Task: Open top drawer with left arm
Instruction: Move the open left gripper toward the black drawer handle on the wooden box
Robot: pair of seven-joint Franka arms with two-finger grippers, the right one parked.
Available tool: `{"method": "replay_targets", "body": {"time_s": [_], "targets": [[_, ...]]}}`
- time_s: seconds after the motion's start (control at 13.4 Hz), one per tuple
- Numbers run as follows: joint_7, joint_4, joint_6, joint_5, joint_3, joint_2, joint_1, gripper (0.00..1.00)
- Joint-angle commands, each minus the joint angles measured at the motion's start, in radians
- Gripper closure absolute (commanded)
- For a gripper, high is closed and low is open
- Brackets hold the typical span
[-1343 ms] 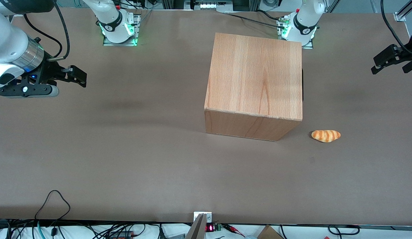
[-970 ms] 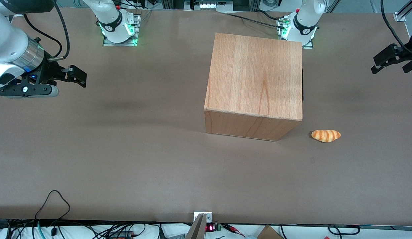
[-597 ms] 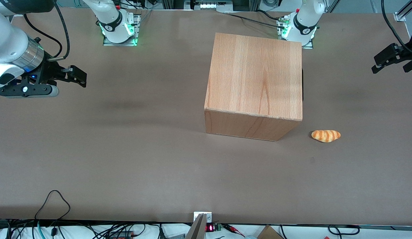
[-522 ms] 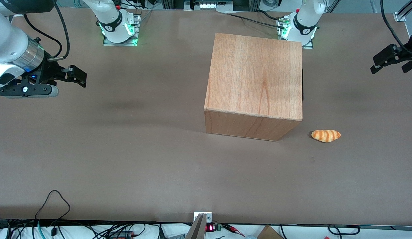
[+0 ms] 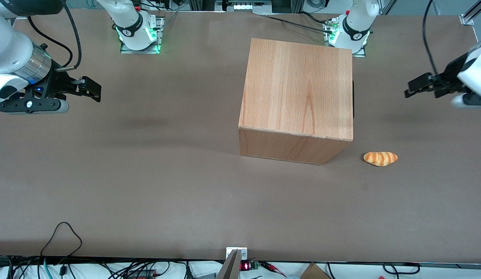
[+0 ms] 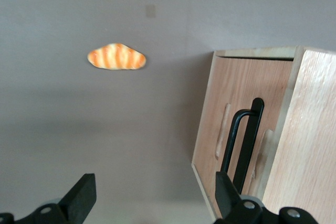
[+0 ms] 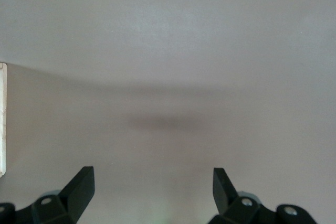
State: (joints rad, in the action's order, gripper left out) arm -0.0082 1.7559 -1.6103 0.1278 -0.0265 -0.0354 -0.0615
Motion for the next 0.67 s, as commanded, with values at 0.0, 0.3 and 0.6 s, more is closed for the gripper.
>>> {"method": "replay_targets", "body": {"time_s": [0.0, 0.3, 0.6], "targets": [[0.026, 0.086, -0.06, 0.045, -0.019, -0.02, 0.008, 0.0], [0.054, 0.171, -0.123, 0.102, -0.023, -0.018, 0.011, 0.0], [0.073, 0.25, -0.198, 0.145, -0.05, -0.017, 0.011, 0.0]]}}
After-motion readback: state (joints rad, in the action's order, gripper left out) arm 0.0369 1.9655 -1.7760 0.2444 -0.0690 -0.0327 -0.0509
